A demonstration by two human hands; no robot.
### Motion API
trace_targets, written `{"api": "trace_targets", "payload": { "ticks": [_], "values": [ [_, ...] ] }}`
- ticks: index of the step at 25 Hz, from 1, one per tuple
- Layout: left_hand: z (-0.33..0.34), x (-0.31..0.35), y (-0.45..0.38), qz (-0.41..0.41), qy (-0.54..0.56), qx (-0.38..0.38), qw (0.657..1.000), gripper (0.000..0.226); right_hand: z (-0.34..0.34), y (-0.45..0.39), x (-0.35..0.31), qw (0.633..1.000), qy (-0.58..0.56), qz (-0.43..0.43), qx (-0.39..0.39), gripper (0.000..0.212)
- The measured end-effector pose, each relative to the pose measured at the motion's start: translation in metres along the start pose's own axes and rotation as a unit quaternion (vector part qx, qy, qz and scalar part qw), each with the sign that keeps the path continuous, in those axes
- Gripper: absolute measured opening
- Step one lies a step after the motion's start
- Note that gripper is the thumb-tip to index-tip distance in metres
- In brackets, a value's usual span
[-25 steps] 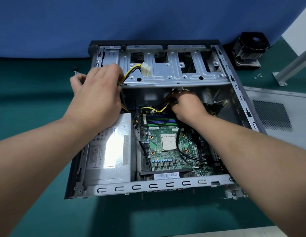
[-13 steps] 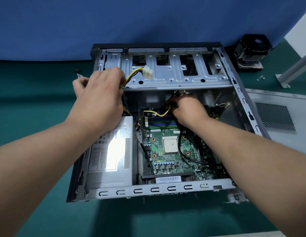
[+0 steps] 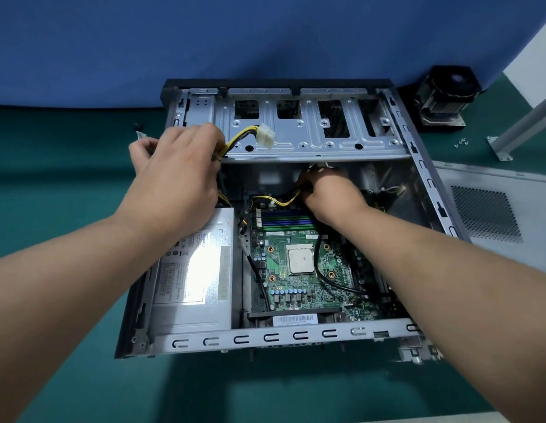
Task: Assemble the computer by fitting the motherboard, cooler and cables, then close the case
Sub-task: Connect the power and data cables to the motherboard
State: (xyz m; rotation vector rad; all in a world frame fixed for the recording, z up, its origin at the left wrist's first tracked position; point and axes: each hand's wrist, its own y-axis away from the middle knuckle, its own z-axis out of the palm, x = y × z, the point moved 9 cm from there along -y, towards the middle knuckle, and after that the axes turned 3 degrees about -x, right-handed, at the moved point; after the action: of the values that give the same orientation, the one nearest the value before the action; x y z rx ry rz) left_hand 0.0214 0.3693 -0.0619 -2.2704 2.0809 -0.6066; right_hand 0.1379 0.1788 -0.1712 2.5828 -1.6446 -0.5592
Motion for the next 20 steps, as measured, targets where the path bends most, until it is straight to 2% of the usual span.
{"api": "trace_targets", "payload": {
  "ticks": [5, 9, 11, 13, 16, 18, 20],
  "values": [
    [-0.001, 0.005, 0.003, 0.02, 0.009, -0.002, 1.0, 0.026, -0.003, 0.01, -0.006, 1.0, 0.005, 0.001, -0.014, 0.036],
    [-0.004, 0.011, 0.003, 0.043, 0.002, 0.011, 0.999, 0.026, -0.007, 0.028, -0.015, 0.994, 0.055, -0.02, -0.091, 0.016],
    [-0.005, 0.012, 0.004, 0.045, 0.004, 0.009, 0.999, 0.024, -0.016, 0.044, -0.024, 0.99, 0.051, -0.048, -0.126, 0.035],
    [-0.006, 0.015, 0.005, 0.056, 0.001, 0.013, 0.998, 0.024, -0.04, 0.06, -0.034, 0.993, 0.002, -0.078, -0.088, 0.038],
    [-0.006, 0.019, 0.006, 0.074, 0.0, 0.013, 0.997, 0.024, -0.086, 0.079, -0.04, 0.991, -0.102, -0.082, 0.017, 0.015],
    [-0.006, 0.022, 0.007, 0.086, 0.004, 0.009, 0.996, 0.023, -0.113, 0.089, -0.042, 0.982, -0.141, -0.073, 0.099, 0.03],
    [-0.005, 0.023, 0.008, 0.092, 0.01, 0.004, 0.996, 0.023, -0.125, 0.093, -0.055, 0.979, -0.127, -0.09, 0.134, 0.04]
  ]
}}
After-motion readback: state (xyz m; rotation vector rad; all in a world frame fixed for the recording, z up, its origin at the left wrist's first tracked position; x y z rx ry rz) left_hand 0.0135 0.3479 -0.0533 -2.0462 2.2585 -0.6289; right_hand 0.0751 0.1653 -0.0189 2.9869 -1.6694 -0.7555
